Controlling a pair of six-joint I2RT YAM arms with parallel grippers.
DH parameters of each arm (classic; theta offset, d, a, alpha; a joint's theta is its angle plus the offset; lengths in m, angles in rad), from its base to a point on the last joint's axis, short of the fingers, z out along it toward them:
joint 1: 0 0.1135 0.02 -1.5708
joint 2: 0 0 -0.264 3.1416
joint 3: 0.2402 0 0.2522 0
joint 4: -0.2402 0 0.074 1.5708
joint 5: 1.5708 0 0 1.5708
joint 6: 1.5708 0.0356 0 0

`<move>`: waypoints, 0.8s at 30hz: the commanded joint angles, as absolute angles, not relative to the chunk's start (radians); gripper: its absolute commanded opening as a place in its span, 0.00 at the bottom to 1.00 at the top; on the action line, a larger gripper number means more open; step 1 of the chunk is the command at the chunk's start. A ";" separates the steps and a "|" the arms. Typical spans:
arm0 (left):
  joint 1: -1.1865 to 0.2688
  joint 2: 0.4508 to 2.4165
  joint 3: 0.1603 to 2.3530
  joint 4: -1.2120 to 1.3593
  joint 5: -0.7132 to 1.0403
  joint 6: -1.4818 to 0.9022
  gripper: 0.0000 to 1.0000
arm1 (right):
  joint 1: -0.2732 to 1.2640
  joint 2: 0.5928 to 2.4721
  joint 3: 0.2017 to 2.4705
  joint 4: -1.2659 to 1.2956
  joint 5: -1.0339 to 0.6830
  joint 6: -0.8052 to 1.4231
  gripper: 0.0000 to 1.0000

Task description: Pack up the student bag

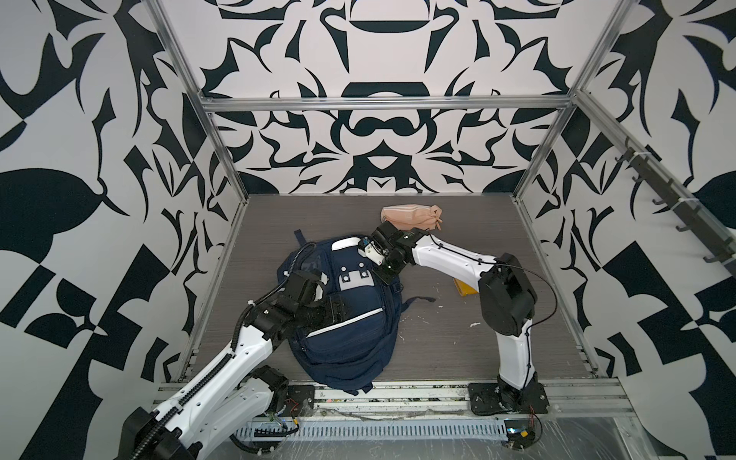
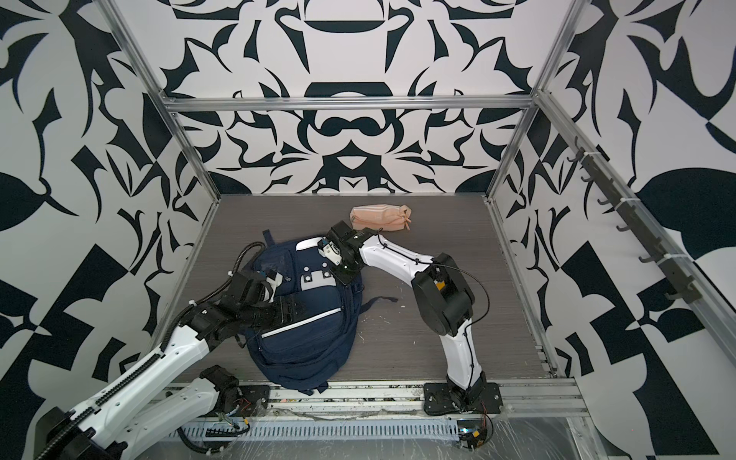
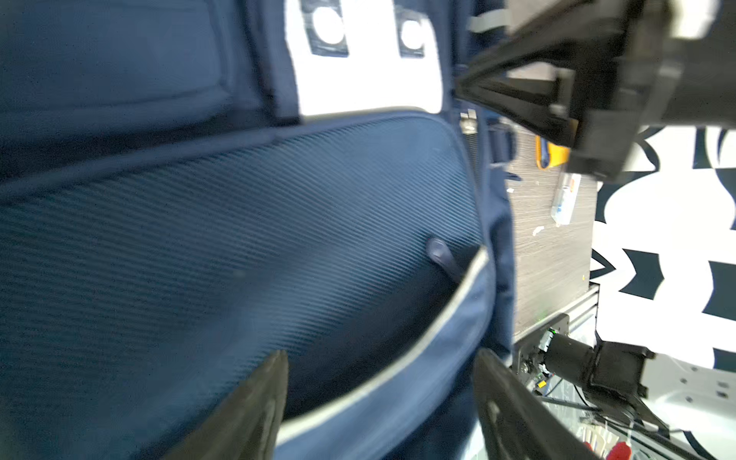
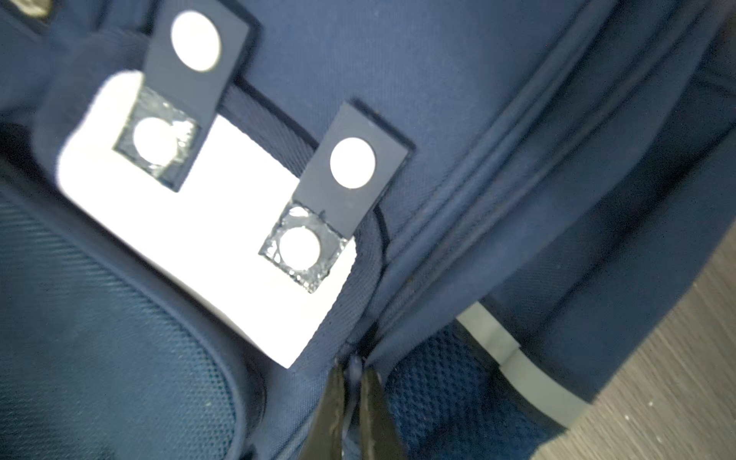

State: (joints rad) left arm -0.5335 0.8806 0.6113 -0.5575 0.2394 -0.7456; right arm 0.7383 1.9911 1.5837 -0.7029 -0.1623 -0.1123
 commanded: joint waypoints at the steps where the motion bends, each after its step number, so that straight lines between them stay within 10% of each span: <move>1: -0.497 0.902 0.581 -0.500 0.282 -0.761 0.77 | 0.730 1.894 1.533 -0.692 -0.244 -0.178 0.00; 24: -0.463 1.024 0.540 -0.400 0.342 -0.708 0.74 | 0.626 1.781 1.321 -0.585 -0.557 -0.335 0.35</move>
State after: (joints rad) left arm -0.4694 1.0222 0.5545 -0.4084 0.3248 -0.7200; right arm 0.6281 1.8030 1.3144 -0.5762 -0.4980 -0.2966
